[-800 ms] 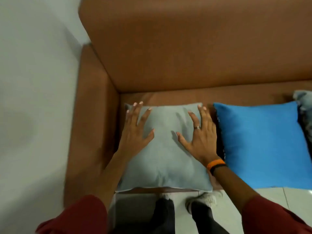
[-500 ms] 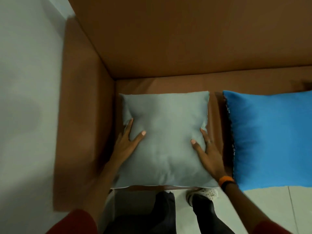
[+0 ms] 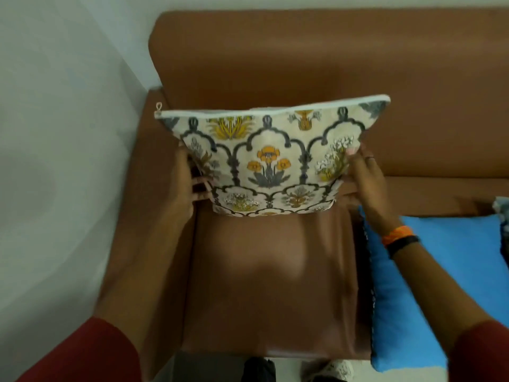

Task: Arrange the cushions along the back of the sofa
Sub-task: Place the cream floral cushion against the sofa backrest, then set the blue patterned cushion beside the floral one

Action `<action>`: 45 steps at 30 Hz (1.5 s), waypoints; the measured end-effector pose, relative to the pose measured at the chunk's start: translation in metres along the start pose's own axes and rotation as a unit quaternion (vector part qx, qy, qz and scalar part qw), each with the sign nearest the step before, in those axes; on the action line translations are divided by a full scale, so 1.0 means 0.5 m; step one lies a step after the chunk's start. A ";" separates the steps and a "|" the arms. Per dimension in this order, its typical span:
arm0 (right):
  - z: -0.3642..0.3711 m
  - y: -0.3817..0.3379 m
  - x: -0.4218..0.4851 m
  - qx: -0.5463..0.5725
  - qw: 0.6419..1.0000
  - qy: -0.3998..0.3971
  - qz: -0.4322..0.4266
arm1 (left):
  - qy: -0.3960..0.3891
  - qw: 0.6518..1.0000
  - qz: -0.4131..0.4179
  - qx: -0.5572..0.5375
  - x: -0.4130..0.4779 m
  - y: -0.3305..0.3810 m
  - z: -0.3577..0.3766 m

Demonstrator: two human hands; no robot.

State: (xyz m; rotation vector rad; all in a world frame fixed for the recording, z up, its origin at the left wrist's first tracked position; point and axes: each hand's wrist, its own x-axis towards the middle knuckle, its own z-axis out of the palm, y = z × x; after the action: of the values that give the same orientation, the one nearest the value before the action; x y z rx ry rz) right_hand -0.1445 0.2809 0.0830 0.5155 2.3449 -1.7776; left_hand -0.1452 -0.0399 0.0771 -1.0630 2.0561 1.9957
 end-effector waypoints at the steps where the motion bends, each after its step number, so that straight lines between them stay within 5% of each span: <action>1: 0.033 0.013 -0.004 -0.057 0.994 0.052 -0.075 | 0.030 0.995 0.086 0.048 -0.011 -0.008 0.028; 3: 0.092 0.014 0.001 -0.180 0.945 0.175 -0.210 | 0.122 0.941 0.241 0.206 -0.041 -0.032 0.092; 6: 0.183 0.038 0.049 -0.303 0.863 0.220 -0.339 | 0.246 0.815 0.391 0.348 -0.034 -0.091 0.166; 8: 0.212 0.106 0.070 -0.373 0.832 0.202 -0.357 | 0.238 0.736 0.452 0.444 -0.008 -0.161 0.206; 10: 0.190 0.196 0.061 -0.406 0.820 0.141 -0.378 | 0.184 0.709 0.427 0.530 -0.021 -0.254 0.247; 14: 0.026 0.348 -0.029 -0.436 0.848 -0.126 -0.275 | -0.020 0.784 0.310 0.537 -0.166 -0.421 0.346; 16: -0.105 0.396 -0.054 -0.360 0.887 -0.119 -0.265 | -0.084 0.850 0.273 0.442 -0.261 -0.467 0.410; 19: -0.351 0.471 -0.105 -0.350 0.909 0.018 -0.226 | -0.140 0.913 0.211 0.321 -0.394 -0.505 0.523; 22: -0.549 0.544 -0.168 -0.372 0.922 0.093 -0.056 | -0.184 0.908 0.134 0.351 -0.486 -0.543 0.616; 26: -0.675 0.596 -0.193 -0.222 0.968 0.019 0.113 | -0.133 0.883 0.081 0.442 -0.506 -0.550 0.664; 28: -0.714 0.578 -0.153 -0.182 0.971 -0.027 0.156 | -0.145 0.891 0.060 0.427 -0.487 -0.518 0.655; 31: -0.780 0.510 -0.057 -0.161 0.962 -0.105 0.192 | -0.225 0.940 -0.113 0.230 -0.452 -0.412 0.649; 33: -0.835 0.432 0.011 -0.055 0.966 -0.135 0.214 | -0.233 0.951 -0.134 0.150 -0.438 -0.344 0.669; 37: -0.892 0.275 0.096 0.105 0.972 -0.084 0.191 | -0.077 0.954 -0.183 0.225 -0.374 -0.210 0.694; 41: -0.822 0.201 0.152 0.101 0.987 -0.029 0.120 | -0.044 0.991 -0.120 -0.034 -0.316 -0.097 0.696; 43: -0.772 0.189 0.164 0.076 0.996 0.004 0.037 | -0.002 0.999 -0.023 -0.032 -0.316 -0.095 0.736; 45: -0.717 0.200 0.160 -0.031 0.991 0.092 -0.090 | 0.058 0.980 0.175 0.072 -0.329 -0.115 0.796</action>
State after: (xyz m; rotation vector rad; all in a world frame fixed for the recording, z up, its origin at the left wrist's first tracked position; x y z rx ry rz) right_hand -0.1530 0.6614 0.0689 0.4934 2.6399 -1.7939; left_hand -0.1486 0.3937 0.0546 -0.8588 2.5578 1.9243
